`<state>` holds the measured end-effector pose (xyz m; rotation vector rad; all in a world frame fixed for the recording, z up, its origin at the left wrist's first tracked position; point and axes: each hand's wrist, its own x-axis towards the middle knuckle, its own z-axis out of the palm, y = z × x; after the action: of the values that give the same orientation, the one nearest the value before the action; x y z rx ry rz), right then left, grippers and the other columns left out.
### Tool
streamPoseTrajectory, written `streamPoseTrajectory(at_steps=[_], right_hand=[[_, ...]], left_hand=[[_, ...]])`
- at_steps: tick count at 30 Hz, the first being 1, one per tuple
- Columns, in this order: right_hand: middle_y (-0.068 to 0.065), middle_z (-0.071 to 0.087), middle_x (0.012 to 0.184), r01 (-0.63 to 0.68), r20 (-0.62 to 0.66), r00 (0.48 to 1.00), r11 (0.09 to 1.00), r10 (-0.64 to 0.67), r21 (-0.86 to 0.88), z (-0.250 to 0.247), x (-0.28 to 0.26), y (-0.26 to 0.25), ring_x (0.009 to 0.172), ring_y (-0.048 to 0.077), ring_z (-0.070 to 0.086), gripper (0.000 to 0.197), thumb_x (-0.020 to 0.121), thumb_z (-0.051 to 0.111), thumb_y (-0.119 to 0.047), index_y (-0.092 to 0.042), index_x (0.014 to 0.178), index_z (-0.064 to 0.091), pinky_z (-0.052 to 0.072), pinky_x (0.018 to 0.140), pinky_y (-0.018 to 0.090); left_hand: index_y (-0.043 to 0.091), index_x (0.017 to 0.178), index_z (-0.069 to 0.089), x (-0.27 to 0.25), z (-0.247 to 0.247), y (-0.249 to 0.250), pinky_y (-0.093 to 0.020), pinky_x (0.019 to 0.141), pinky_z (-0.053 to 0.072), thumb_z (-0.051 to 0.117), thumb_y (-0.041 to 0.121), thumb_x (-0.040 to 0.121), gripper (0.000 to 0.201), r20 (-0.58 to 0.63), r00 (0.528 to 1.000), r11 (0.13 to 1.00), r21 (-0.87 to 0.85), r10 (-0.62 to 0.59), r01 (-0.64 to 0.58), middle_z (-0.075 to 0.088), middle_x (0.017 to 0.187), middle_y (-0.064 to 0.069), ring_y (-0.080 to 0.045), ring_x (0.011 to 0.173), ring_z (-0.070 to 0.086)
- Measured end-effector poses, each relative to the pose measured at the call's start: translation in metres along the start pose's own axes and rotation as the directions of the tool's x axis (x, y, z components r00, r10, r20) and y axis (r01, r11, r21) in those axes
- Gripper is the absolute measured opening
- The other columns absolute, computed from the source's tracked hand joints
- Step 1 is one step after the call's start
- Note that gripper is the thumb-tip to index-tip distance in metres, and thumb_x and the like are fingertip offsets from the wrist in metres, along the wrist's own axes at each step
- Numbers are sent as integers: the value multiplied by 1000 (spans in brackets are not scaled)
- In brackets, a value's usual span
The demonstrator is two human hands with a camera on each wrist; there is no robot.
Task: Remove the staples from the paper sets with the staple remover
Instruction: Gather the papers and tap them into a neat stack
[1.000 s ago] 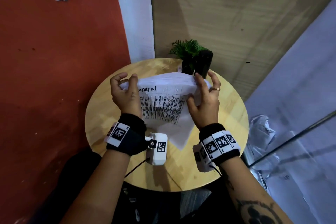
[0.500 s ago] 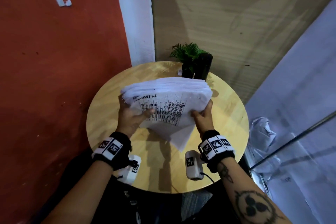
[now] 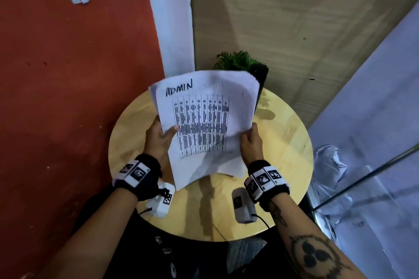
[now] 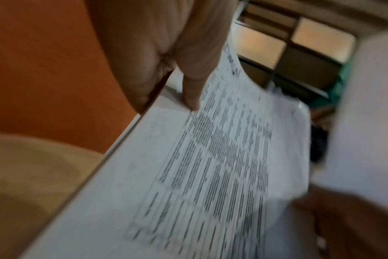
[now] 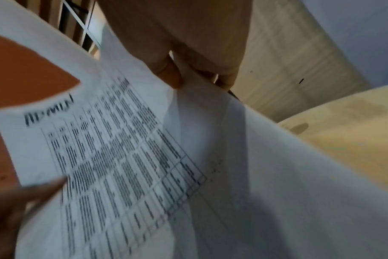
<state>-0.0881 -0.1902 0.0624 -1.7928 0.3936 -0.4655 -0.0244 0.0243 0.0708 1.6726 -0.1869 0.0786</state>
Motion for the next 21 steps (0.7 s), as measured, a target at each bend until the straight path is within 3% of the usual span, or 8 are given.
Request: streamPoseTrajectory(at_steps=[2,4,7,10,12,14,17,21], right_hand=[[9,50,75,-6,-6,1000,1000,6,-2,-3,5,0,69,22,45,22,81,43,-15,-6,101,42,32,63,30],[6,57,81,-127,42,991,988,131,-86,-4,7,18,73,23,52,29,88,53,-11,-9,115,43,43,73,36],[26,60,112,-282,300,852,858,430,-430,3,-8,62,99,34,59,35,91,52,-11,-6,125,42,46,85,40],[22,56,123,-207,371,760,739,534,-641,18,-38,78,110,35,55,34,98,41,-17,-8,130,44,42,81,32],[20,55,126,-191,385,764,752,518,-631,31,-48,78,112,34,54,35,99,38,-15,-10,132,44,42,83,32],[22,56,125,-194,388,782,783,487,-591,45,-47,75,111,35,55,35,97,38,-11,-10,132,45,43,82,33],[22,56,125,-196,395,798,816,454,-543,64,-33,69,110,36,55,39,95,37,-5,-10,134,44,44,81,34],[24,57,122,-232,334,841,842,425,-488,79,-6,73,109,37,55,39,94,38,-3,-9,132,46,43,82,35]], left_hand=[[-2,133,43,2,-9,3,-17,87,49,52,-3,91,42,80,991,991,-73,-104,110,54,127,-5,-2,101,61],[2,135,42,0,-18,-6,-32,97,45,56,-2,88,49,145,960,957,-129,-241,260,51,133,-9,-19,113,57],[2,135,42,-13,-26,-48,-36,101,41,59,-7,83,55,142,873,863,-147,-466,484,46,139,-13,-24,120,54],[-1,137,37,-29,-32,-95,-50,105,33,50,-7,91,48,20,755,755,-19,-655,655,43,138,-10,-30,124,45],[-6,139,33,-34,-39,-118,-47,98,36,53,-4,92,51,-85,680,680,38,-728,732,44,138,-18,-36,123,46],[-14,138,30,-29,-48,-131,-40,96,36,55,-3,91,54,-174,646,645,68,-743,761,42,139,-18,-33,122,46],[-20,136,27,-5,-58,-140,-42,106,33,58,2,91,60,-243,651,632,161,-719,758,33,145,-28,-38,129,41],[-11,139,31,37,-59,-142,-43,108,36,64,8,89,63,-242,688,642,249,-684,726,38,144,-26,-38,129,44]])
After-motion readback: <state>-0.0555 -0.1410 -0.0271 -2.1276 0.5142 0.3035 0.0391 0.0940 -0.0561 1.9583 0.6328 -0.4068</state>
